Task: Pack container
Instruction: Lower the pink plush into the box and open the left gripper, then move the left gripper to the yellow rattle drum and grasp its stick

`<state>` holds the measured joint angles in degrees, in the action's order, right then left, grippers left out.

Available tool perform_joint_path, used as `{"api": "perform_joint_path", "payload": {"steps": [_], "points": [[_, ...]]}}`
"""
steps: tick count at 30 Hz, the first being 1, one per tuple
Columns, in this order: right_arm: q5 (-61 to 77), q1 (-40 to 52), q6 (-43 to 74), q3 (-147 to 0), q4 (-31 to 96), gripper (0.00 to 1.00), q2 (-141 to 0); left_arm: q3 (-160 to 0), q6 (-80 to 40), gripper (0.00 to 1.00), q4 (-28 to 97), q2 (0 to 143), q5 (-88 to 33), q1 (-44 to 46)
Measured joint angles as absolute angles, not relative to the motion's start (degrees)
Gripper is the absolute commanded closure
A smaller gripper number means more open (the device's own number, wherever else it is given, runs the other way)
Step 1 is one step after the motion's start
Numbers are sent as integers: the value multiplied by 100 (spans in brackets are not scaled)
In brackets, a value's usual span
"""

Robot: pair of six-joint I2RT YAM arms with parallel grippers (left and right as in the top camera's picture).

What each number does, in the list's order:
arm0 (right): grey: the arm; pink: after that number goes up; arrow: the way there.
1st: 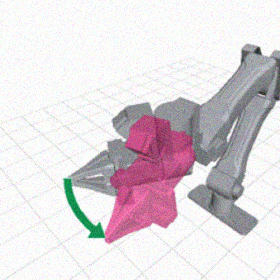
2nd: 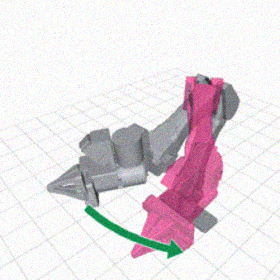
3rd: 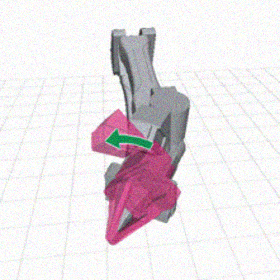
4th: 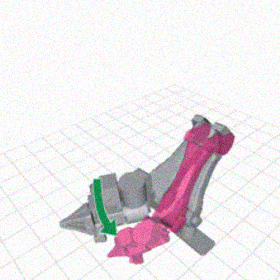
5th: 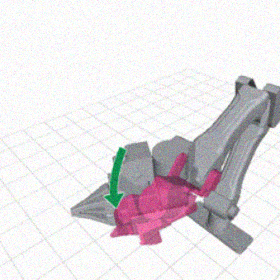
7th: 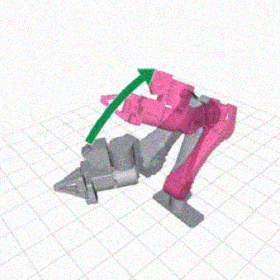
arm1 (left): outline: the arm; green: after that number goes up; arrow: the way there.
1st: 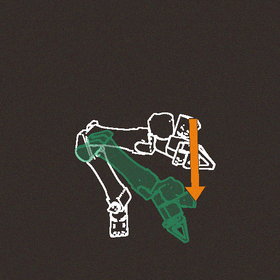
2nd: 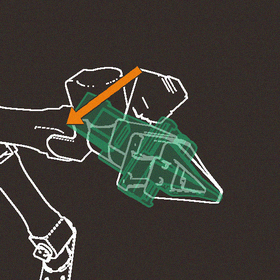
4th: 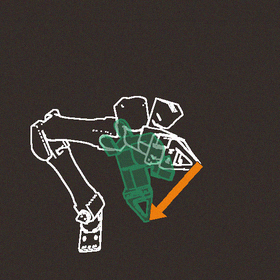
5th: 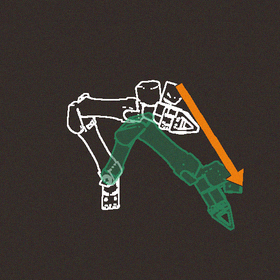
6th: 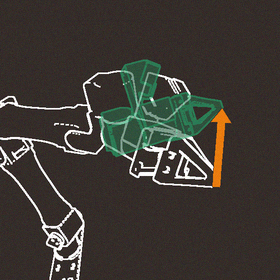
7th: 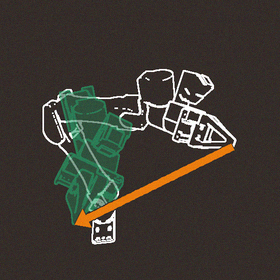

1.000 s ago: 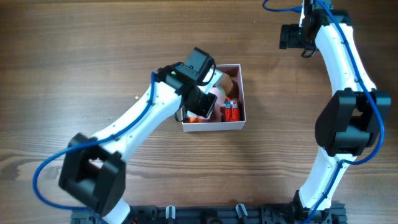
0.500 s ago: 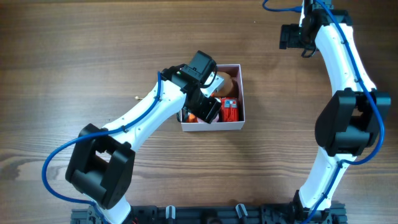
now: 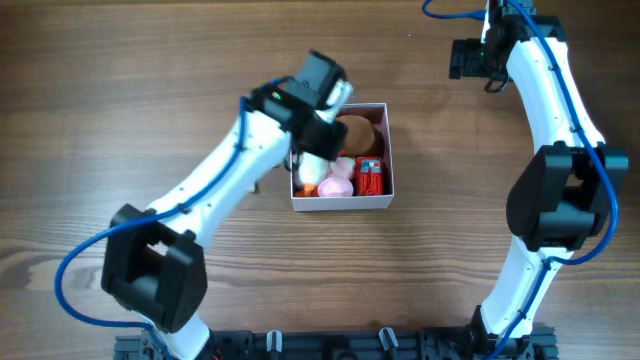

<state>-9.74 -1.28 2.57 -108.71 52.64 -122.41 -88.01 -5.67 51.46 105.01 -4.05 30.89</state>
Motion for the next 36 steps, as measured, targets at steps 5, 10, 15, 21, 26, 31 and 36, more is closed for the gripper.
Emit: {"api": "perform_joint_path", "payload": {"steps": [5,10,15,21,26,31,36], "points": [[-974,-128,257,-10871,5266,1,-12241,-8866,-1562,33,5795,10501,-320,2102],[-974,-128,257,-10871,5266,0,-12241,-8713,-1835,34,5999,10501,-215,1529],[-974,-128,257,-10871,5266,1,-12241,-7918,-1925,33,5666,10501,-220,1387],[-974,-128,255,-10871,5264,1,-12241,-7227,-1968,37,5116,10501,-416,1391],[-974,-128,257,-10871,5266,1,-12241,-6842,-2185,41,4759,10501,-443,1391],[-974,-128,255,-10871,5266,0,-12241,-6652,-2329,41,4390,10501,-438,1391],[-974,-128,257,-10871,5266,0,-12241,-6366,-2351,41,4003,10501,-370,1391]]}}
